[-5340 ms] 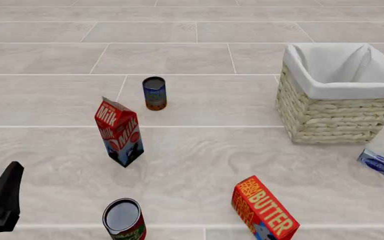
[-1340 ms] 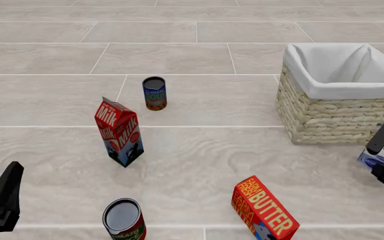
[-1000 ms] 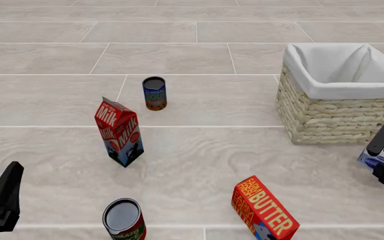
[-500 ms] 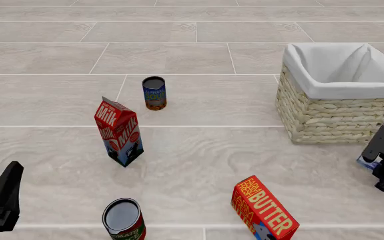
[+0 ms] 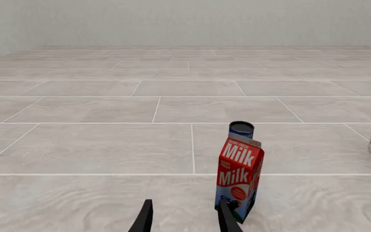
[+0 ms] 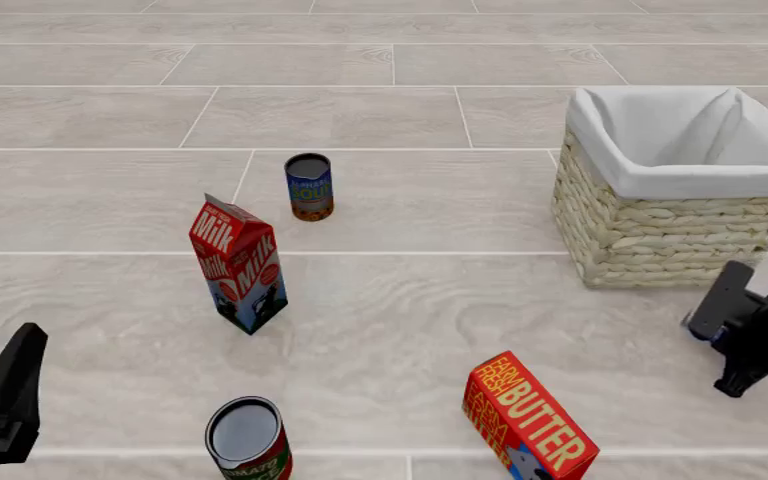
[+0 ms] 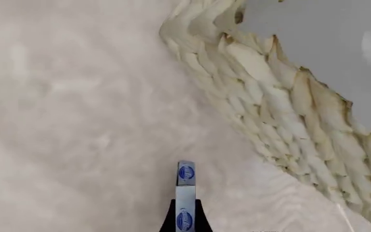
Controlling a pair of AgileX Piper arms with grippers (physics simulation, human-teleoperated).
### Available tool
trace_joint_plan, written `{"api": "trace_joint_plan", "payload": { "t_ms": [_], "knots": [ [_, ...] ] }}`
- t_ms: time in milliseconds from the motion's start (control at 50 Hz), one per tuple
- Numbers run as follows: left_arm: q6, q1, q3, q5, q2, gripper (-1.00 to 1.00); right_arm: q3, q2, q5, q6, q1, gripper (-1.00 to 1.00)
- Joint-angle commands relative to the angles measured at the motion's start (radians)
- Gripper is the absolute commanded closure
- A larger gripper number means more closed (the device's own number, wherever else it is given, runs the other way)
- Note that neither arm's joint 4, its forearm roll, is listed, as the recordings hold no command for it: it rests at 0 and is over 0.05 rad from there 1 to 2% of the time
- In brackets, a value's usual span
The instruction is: Pick the cream cheese and place it in the basket.
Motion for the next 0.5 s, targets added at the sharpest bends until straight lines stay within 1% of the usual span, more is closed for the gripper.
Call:
{"api": "trace_joint_plan", "payload": {
  "t_ms": [20, 80, 140, 220, 280, 320, 360, 440, 500],
  "knots": [
    [0.0, 0.0, 0.0, 0.0, 0.0, -1.0, 0.091, -0.123, -0.019, 0.02, 0.053, 1.0],
    [0.0, 0.0, 0.0, 0.0, 0.0, -1.0, 0.124, -0.152, -0.024, 0.015, 0.06, 1.0],
    [0.0, 0.0, 0.0, 0.0, 0.0, -1.0, 0.156, -0.191, -0.026, 0.025, 0.073, 1.0],
    [0.0, 0.0, 0.0, 0.0, 0.0, -1.0, 0.202, -0.274, -0.001, 0.061, 0.111, 1.0],
    [0.0, 0.0, 0.0, 0.0, 0.0, -1.0, 0.228, -0.305, 0.001, 0.067, 0.125, 1.0],
    [0.0, 0.0, 0.0, 0.0, 0.0, -1.0, 0.246, -0.371, 0.032, 0.115, 0.167, 1.0],
    [0.0, 0.0, 0.0, 0.0, 0.0, -1.0, 0.276, -0.43, 0.053, 0.129, 0.197, 1.0],
    [0.0, 0.0, 0.0, 0.0, 0.0, -1.0, 0.294, -0.51, 0.087, 0.147, 0.214, 1.0],
    [0.0, 0.0, 0.0, 0.0, 0.0, -1.0, 0.302, -0.563, 0.118, 0.175, 0.226, 1.0]
  ]
}}
